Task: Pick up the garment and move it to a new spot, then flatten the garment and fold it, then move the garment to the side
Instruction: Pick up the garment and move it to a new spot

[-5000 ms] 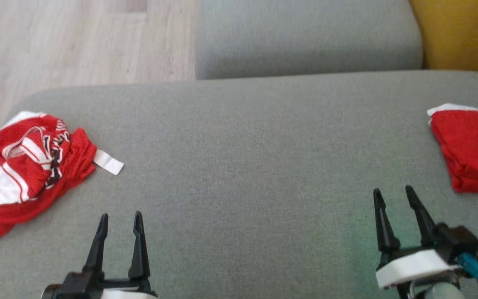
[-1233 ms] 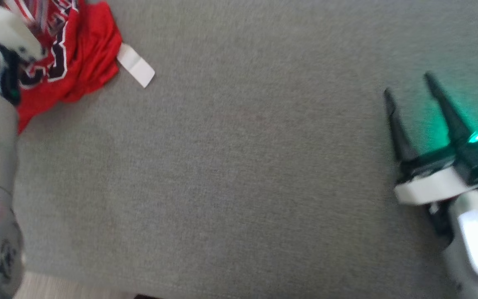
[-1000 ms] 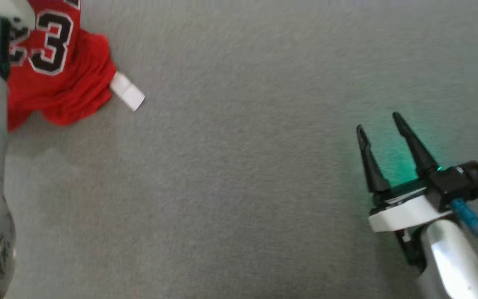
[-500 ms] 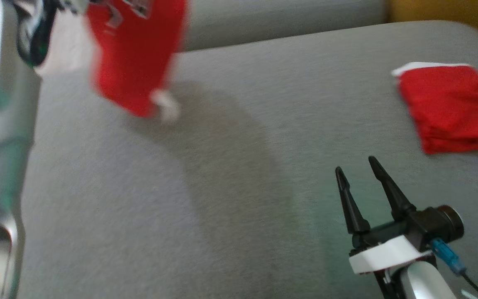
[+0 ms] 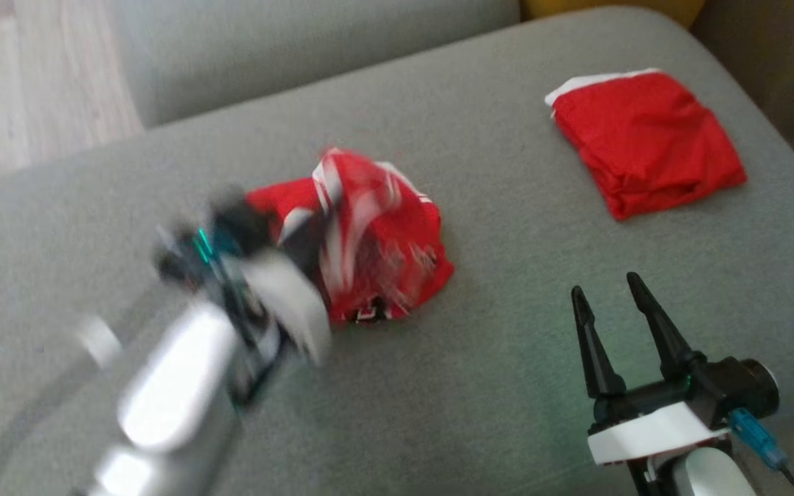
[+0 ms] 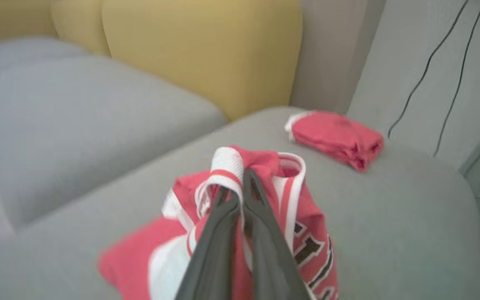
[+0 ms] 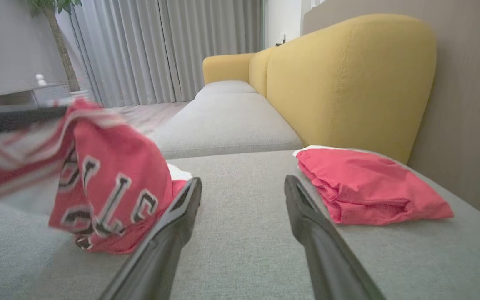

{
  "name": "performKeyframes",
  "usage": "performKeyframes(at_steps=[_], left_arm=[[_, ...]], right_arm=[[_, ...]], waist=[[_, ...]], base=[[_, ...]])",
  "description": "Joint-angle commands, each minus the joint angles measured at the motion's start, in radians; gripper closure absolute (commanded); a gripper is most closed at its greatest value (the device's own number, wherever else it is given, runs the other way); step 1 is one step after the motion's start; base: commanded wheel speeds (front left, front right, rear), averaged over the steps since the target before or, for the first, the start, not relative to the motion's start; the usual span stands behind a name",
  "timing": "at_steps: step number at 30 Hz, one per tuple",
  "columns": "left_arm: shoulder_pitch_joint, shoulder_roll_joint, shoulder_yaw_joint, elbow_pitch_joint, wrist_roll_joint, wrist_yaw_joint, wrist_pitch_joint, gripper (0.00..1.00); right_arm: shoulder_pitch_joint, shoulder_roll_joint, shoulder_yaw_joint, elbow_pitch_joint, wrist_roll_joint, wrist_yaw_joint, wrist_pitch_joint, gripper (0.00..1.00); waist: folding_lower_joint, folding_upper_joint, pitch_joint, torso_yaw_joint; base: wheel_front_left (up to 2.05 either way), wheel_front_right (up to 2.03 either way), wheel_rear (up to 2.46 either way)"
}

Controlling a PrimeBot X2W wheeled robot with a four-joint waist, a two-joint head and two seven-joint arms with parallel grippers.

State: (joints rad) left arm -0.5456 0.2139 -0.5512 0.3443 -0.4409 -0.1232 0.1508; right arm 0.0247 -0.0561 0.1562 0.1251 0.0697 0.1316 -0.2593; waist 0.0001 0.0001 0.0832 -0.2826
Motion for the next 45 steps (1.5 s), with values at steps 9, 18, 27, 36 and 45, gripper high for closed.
performKeyframes(at_steps=[9, 18, 27, 36, 45], left_arm=[[0.153, -0.071, -0.069, 0.129, 0.072, 0.06, -0.301, 0.0], [0.353, -0.102, 0.063, -0.004, 0.113, 0.172, -0.412, 0.0], [0.6, -0.118, 0.295, -0.27, 0.23, 0.207, -0.412, 0.0], [0.677, -0.145, 0.385, -0.345, 0.317, 0.174, -0.412, 0.0], [0.68, -0.159, 0.396, -0.341, 0.343, 0.146, -0.413, 0.0]], right_arm=[[-0.047, 0.006, -0.006, -0.027, 0.026, -0.001, -0.002, 0.0], [-0.009, 0.006, -0.03, 0.009, 0.042, -0.001, -0.002, 0.0], [0.037, 0.006, -0.076, -0.014, 0.064, -0.001, -0.002, 0.0], [0.097, 0.006, -0.079, -0.051, 0.077, -0.001, -0.002, 0.0], [0.124, 0.006, -0.057, -0.057, 0.094, -0.001, -0.002, 0.0]], waist=[[-0.0001, -0.0001, 0.065, 0.088], [-0.0001, -0.0001, -0.049, 0.235], [-0.0001, -0.0001, -0.109, 0.336], [-0.0001, -0.0001, -0.12, 0.357], [-0.0001, -0.0001, -0.116, 0.348]], base=[[0.0, 0.0, 0.0], [0.0, 0.0, 0.0], [0.0, 0.0, 0.0], [0.0, 0.0, 0.0], [0.0, 0.0, 0.0]])
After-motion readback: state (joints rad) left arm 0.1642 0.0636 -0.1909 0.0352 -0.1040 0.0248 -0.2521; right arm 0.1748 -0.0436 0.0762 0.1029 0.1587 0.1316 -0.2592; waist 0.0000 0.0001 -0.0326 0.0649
